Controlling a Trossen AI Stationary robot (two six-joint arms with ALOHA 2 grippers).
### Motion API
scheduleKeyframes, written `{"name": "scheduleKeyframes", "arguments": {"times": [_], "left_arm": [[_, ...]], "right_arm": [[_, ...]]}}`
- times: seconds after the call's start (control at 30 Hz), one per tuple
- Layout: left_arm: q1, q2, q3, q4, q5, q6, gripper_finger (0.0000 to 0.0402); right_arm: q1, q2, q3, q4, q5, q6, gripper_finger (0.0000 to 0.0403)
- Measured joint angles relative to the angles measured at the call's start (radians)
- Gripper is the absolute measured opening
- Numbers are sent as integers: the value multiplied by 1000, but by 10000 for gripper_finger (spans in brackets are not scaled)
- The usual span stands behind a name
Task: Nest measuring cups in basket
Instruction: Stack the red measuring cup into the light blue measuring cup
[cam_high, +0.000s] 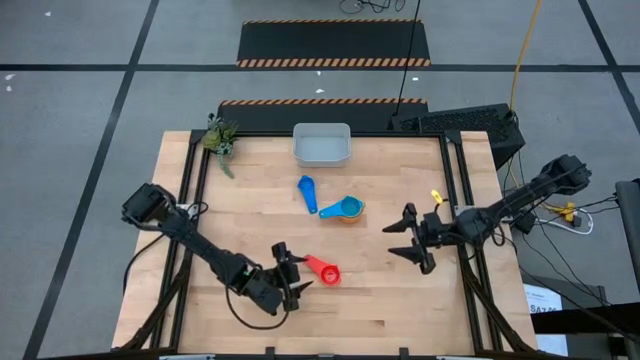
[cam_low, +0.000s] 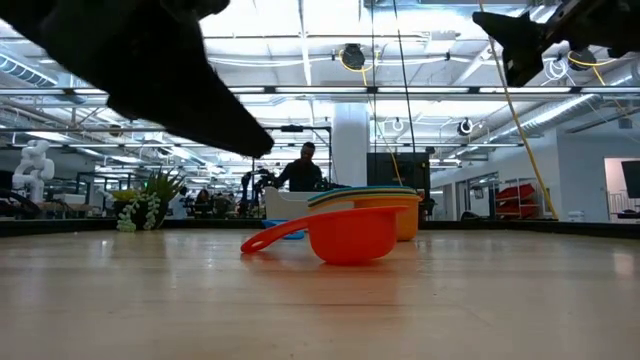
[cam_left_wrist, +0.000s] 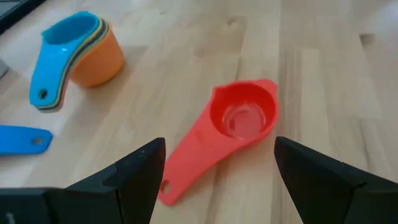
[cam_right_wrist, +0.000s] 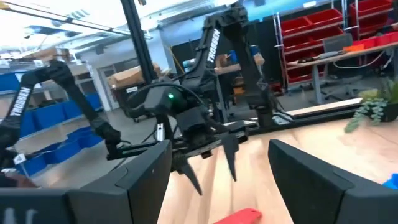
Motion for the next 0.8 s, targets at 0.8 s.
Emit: {"name": "scheduleKeyframes", "arguments": {"times": [0.8], "left_arm": [[27, 95, 14, -7, 219, 88, 301]], "right_arm": [[93, 93, 0, -11, 212, 100, 263]]}}
